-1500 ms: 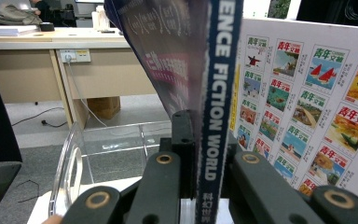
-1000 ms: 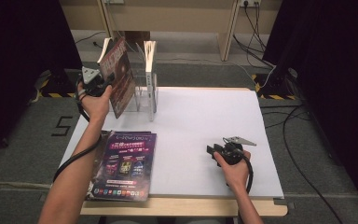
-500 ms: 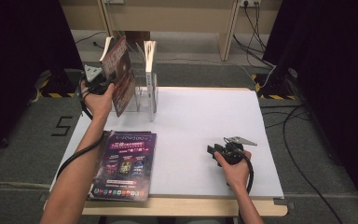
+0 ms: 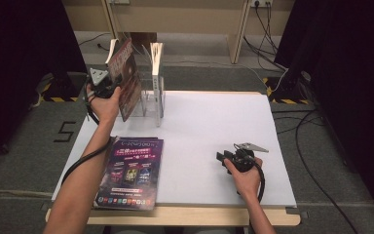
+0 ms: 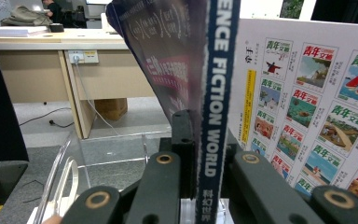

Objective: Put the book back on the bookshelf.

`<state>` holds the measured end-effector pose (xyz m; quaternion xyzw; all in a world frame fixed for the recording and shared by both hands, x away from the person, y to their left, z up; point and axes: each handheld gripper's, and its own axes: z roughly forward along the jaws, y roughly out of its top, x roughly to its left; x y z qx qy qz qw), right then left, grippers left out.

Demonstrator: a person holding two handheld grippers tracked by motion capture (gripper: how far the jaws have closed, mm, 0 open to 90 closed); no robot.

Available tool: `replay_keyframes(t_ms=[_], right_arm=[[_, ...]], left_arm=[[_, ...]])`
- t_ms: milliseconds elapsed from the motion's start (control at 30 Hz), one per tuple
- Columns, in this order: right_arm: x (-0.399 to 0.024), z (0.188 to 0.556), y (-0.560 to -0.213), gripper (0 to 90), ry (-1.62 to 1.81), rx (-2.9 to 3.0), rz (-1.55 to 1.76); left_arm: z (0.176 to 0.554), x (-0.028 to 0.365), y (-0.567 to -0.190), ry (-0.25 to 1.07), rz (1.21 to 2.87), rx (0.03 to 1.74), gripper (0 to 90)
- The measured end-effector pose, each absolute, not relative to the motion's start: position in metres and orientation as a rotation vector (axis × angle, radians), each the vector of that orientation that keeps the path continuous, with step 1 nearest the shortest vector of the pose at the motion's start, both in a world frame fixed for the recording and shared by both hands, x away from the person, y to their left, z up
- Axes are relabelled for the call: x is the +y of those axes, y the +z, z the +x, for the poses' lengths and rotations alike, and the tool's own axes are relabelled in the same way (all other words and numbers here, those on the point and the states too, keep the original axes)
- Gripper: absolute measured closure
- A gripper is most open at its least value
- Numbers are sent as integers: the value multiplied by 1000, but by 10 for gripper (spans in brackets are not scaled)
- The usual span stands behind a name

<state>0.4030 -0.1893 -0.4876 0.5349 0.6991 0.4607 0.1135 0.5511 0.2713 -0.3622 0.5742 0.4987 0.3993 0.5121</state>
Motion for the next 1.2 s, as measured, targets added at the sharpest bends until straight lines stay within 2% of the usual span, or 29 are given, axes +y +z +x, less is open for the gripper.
replay_keyframes(t_ms=[700, 1200], right_arm=[[-189, 404, -488, 594, 1352, 2051, 1572], [-187, 403, -489, 593, 1346, 2060, 1567]], left_arm=[[561, 268, -377, 996, 1394, 1195, 837], [551, 285, -387, 976, 1419, 1200, 819]])
